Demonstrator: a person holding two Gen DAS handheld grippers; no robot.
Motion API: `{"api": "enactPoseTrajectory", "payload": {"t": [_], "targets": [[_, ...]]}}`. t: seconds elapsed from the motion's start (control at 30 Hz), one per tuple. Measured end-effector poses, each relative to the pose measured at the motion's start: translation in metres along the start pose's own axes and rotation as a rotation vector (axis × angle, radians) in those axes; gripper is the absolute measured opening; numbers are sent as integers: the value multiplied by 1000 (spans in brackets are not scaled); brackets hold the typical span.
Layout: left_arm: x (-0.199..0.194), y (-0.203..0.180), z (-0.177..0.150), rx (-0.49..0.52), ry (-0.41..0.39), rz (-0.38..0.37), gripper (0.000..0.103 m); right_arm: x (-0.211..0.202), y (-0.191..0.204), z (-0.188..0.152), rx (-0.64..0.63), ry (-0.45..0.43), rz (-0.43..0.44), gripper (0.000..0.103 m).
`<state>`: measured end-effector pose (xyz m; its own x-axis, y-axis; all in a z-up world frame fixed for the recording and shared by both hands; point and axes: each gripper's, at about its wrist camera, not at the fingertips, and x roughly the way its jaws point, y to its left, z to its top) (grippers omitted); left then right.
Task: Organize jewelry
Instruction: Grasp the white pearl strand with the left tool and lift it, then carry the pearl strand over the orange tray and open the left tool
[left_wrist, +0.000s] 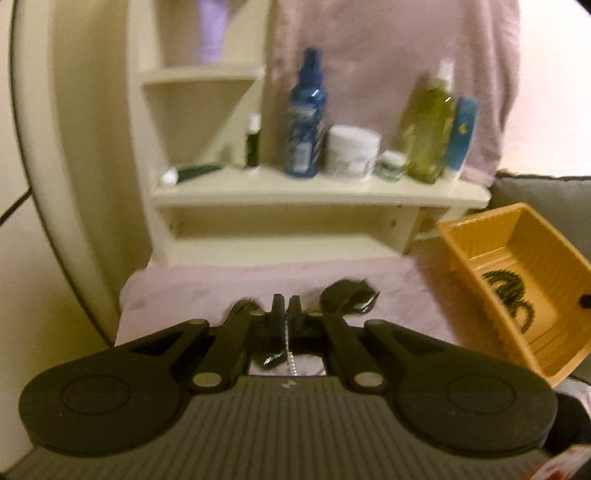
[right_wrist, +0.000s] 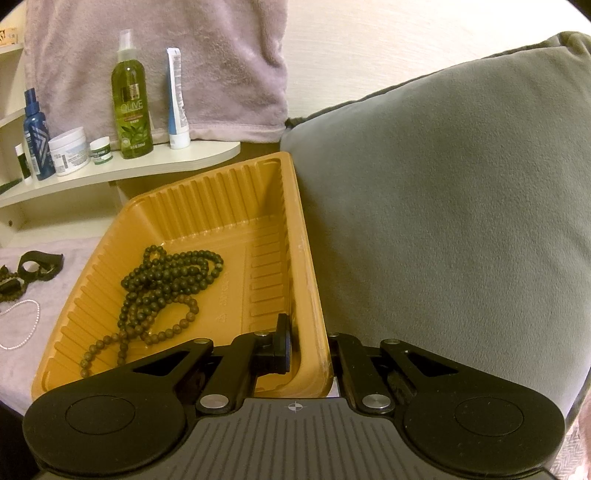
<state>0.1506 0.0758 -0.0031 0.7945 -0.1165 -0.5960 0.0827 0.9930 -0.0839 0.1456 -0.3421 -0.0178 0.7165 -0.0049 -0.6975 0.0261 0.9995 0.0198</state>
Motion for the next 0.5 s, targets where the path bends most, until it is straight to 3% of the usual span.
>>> {"api": "enactPoseTrajectory", "payload": {"t": [0.5], "targets": [[-36, -57, 92, 205, -152, -94, 1, -2, 1, 0, 5, -11, 5, 6]]}}
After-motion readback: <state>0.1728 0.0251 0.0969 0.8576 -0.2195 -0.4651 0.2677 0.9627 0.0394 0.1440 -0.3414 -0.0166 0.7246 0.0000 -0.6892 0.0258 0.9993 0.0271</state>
